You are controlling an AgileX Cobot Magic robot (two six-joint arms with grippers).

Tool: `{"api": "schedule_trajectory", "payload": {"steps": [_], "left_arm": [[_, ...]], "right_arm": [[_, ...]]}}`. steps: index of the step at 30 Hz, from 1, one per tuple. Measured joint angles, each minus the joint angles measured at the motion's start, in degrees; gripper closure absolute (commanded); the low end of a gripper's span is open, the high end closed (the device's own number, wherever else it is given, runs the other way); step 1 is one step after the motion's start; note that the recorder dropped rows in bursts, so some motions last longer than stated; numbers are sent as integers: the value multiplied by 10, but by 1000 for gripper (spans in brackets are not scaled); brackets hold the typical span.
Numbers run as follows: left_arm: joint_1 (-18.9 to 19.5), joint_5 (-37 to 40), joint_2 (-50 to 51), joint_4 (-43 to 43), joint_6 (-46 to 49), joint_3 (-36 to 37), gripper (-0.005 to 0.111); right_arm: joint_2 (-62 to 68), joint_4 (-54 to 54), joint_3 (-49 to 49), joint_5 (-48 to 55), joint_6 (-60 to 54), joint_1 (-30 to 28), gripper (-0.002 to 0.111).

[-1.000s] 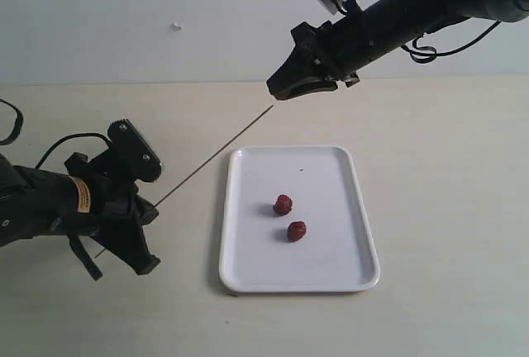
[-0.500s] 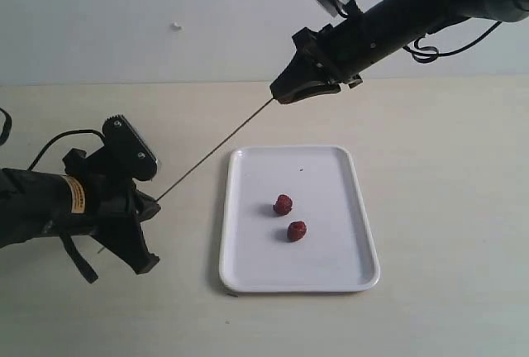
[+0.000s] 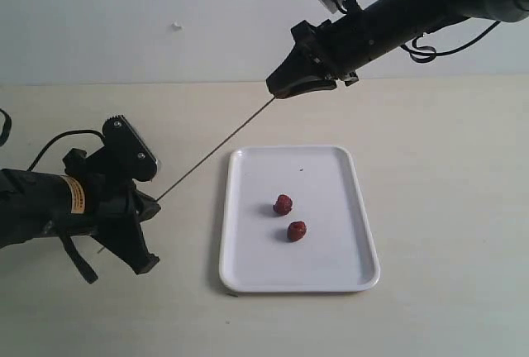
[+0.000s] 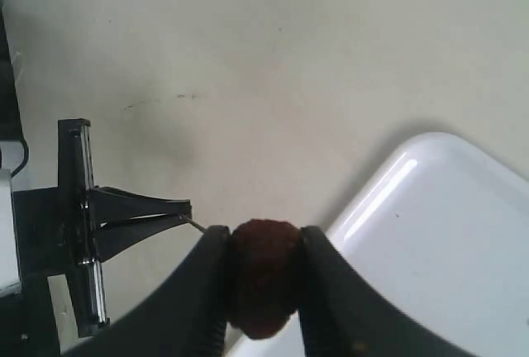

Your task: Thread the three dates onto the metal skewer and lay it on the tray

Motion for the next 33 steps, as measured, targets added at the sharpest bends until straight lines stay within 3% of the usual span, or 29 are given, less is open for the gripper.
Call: {"api": "schedule_trajectory", "payload": {"steps": [33], "left_arm": [[14, -12, -10, 1, 26, 11, 107]], "right_arm": [[0, 11, 0, 0, 14, -22, 81]]}}
